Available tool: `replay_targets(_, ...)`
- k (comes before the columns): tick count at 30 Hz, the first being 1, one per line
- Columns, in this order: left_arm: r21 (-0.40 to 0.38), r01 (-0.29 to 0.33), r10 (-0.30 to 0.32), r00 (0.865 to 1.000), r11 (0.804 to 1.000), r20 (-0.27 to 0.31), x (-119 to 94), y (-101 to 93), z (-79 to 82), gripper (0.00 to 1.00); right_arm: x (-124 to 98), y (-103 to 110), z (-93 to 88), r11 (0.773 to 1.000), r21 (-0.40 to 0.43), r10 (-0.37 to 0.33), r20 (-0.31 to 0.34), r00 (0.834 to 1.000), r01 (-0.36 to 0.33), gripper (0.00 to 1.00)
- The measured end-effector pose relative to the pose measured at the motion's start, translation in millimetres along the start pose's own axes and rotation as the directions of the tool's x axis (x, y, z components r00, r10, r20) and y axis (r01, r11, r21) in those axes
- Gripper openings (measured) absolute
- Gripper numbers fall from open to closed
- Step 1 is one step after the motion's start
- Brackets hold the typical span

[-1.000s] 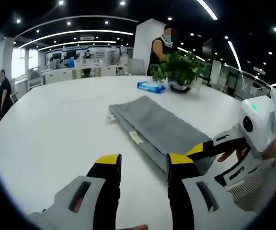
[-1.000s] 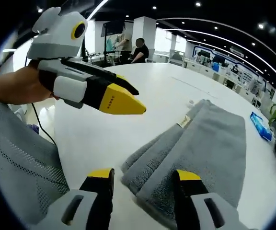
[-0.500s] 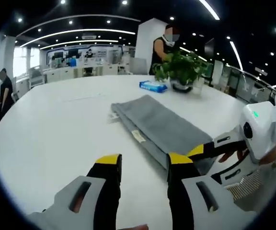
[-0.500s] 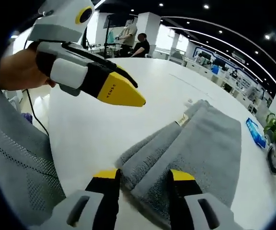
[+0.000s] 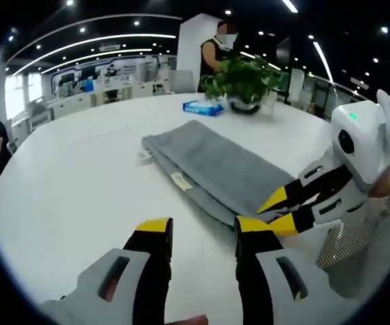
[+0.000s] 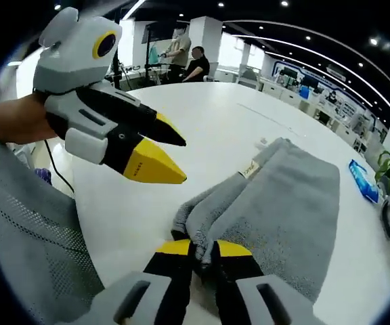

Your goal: Open the folded towel by lifting each exposed corner and separating the folded layers until the towel lies flat within the target outline without major curled edges

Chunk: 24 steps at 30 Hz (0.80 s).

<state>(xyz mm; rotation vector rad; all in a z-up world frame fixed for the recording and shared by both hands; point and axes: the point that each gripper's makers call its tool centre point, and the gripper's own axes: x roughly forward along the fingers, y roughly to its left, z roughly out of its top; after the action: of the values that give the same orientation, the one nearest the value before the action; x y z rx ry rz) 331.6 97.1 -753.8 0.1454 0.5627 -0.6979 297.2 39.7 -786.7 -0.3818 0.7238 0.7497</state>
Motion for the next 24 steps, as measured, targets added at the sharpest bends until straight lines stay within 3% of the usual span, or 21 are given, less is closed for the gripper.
replay_targets(6,0.016,0.031,-0.03,0.998,0.999,-0.046,10,-10.9,-3.6,0.33,-8,-4,2.3,0.999,0.036,0.028,0.019,0.999,-0.029,0.06)
replay_targets(13,0.0,0.02,-0.02,0.997,1.0,-0.07,22,-15.9,2.8,0.32,-23,-12,6.6,0.997,0.045,0.054,0.054,0.997,-0.056,0.05)
replay_targets(17,0.004,0.013,-0.013,0.997,1.0,-0.079,37,-25.0,7.2,0.31,-31,-21,6.9,0.997,0.052,0.053,0.065,0.996,-0.056,0.04)
replay_targets(24,0.046,-0.013,0.019,0.991,0.999,-0.133,66,-35.5,0.2,0.31,-48,-51,4.5,0.998,0.049,0.023,0.083,0.996,-0.028,0.04)
